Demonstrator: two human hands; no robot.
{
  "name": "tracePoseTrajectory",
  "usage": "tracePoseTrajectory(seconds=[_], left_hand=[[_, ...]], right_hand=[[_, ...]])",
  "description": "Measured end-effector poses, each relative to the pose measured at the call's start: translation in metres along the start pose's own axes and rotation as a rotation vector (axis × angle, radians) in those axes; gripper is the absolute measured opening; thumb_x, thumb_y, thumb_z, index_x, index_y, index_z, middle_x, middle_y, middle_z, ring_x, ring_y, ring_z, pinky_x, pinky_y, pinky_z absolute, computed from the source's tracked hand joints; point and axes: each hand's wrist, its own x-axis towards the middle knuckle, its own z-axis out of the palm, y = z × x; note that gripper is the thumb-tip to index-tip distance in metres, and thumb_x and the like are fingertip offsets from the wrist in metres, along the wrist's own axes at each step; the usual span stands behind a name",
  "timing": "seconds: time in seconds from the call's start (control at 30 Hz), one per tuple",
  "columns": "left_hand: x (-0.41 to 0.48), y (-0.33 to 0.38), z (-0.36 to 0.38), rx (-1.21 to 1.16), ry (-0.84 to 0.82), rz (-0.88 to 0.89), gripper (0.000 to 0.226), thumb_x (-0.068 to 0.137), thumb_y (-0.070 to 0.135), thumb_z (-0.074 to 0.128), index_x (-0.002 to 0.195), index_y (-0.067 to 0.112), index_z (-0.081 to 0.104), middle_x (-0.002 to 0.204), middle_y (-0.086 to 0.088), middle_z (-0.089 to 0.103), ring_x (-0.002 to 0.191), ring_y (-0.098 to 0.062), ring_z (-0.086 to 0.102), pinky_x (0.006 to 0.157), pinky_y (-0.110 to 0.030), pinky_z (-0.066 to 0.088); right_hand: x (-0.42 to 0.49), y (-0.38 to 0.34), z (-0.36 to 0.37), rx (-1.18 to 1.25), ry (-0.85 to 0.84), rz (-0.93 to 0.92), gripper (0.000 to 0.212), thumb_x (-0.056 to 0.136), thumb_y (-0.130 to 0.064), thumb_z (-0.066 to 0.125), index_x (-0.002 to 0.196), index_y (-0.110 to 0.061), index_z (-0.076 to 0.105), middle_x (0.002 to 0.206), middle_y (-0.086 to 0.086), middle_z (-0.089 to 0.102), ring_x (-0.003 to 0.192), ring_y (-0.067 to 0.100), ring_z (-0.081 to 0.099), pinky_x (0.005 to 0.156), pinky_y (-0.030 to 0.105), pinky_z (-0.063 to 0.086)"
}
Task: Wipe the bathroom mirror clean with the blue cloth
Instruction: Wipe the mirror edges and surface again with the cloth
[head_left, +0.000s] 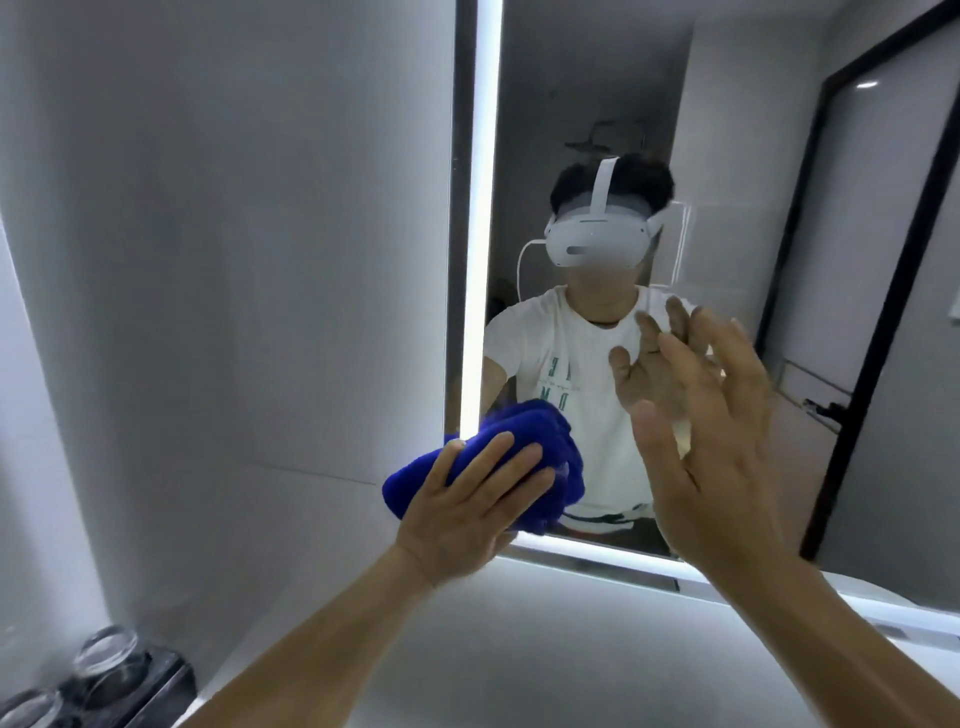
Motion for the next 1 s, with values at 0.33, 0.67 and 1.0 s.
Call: tracePoseTrajectory(seconds=[0.33,0.67,1.0], left_hand=[[0.197,-0.08,-0.032,0.05,0.255,-0.502,0.061,0.099,0.051,0.041,0.15,0.019,0.029,0.156,-0.006,0.034,0.146,-0.029,0.026,0.118,-0.047,0.02],[0.061,0.021,-0.001,0.035,0.128,-0.447,0.078,0.095,0.041,0.058,0.156,0.018,0.016,0.161,-0.005,0.021,0.15,-0.026,0.014,0.119,-0.046,0.017],[0.013,-0.002,-0.002,0.112,-0.1,0.097,0.081,0.091,0.044,0.052,0.157,0.019,0.011,0.164,-0.005,0.006,0.151,-0.029,0.006,0.119,-0.049,0.012]], right_hand=[[0.003,-0.002,-0.013,0.007,0.044,0.005,0.05,0.095,-0.03,0.044,0.142,-0.014,0.046,0.155,0.003,0.026,0.147,0.022,0.018,0.111,0.061,0.025],[0.006,0.002,-0.023,0.009,0.072,-0.009,0.051,0.095,-0.035,0.04,0.141,-0.013,0.045,0.155,-0.002,0.024,0.146,0.02,0.019,0.109,0.062,0.028],[-0.001,0.005,-0.03,0.015,0.062,-0.045,0.05,0.095,-0.036,0.04,0.142,-0.018,0.041,0.155,-0.001,0.022,0.146,0.021,0.019,0.108,0.062,0.032]])
